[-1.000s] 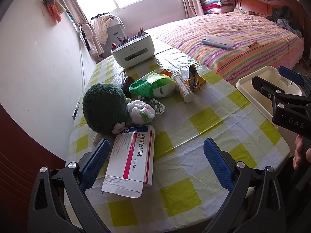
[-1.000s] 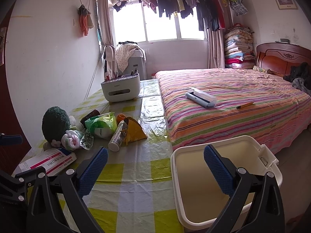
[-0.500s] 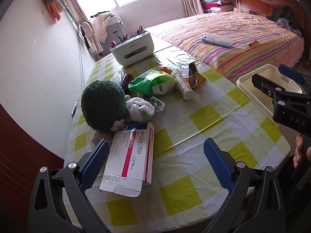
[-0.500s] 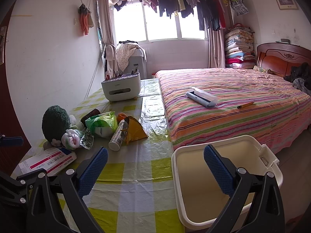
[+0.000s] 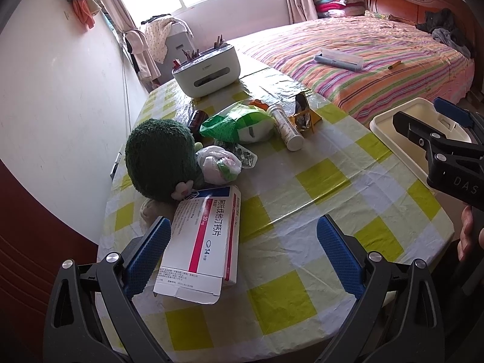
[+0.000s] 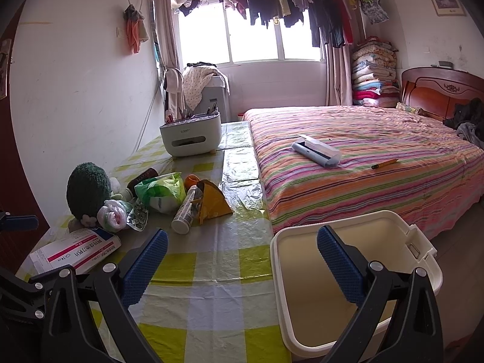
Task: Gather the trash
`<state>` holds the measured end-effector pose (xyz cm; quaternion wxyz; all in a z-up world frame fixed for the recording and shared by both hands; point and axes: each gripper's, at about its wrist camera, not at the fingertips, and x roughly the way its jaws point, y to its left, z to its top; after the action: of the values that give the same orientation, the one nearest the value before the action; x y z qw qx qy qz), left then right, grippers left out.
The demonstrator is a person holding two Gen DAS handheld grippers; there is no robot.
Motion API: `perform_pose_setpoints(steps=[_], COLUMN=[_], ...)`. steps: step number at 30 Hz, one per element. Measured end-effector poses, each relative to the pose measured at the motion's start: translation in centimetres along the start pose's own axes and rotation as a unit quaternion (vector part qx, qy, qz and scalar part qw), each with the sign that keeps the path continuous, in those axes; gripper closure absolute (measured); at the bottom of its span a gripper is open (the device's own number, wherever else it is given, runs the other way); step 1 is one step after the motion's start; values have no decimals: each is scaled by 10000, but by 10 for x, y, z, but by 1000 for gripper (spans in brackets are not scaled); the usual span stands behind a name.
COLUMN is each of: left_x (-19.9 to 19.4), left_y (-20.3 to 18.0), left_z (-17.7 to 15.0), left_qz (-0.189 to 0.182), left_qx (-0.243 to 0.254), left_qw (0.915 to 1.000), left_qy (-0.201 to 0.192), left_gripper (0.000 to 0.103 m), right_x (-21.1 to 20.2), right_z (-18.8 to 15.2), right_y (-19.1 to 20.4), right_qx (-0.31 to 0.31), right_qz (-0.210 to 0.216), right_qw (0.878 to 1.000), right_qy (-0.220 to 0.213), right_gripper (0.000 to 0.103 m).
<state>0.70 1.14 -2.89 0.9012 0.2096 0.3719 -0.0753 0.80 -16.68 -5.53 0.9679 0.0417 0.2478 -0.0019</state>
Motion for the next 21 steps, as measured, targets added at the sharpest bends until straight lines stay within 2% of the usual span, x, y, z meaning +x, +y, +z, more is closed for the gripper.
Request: perform_pose_setpoints(steps=[21], left_x=[2], left_y=[5], left_z=[-2], left_qz=[-31], left_qx=[-70], left_qw=[10000], left_qy=[48], left_gripper=[7], right_x=[0], right_z=[0], right_y=[1], right_qx=[2], right_qz=[7], right_qw=[10000], right_qy=[11], right_gripper=[6])
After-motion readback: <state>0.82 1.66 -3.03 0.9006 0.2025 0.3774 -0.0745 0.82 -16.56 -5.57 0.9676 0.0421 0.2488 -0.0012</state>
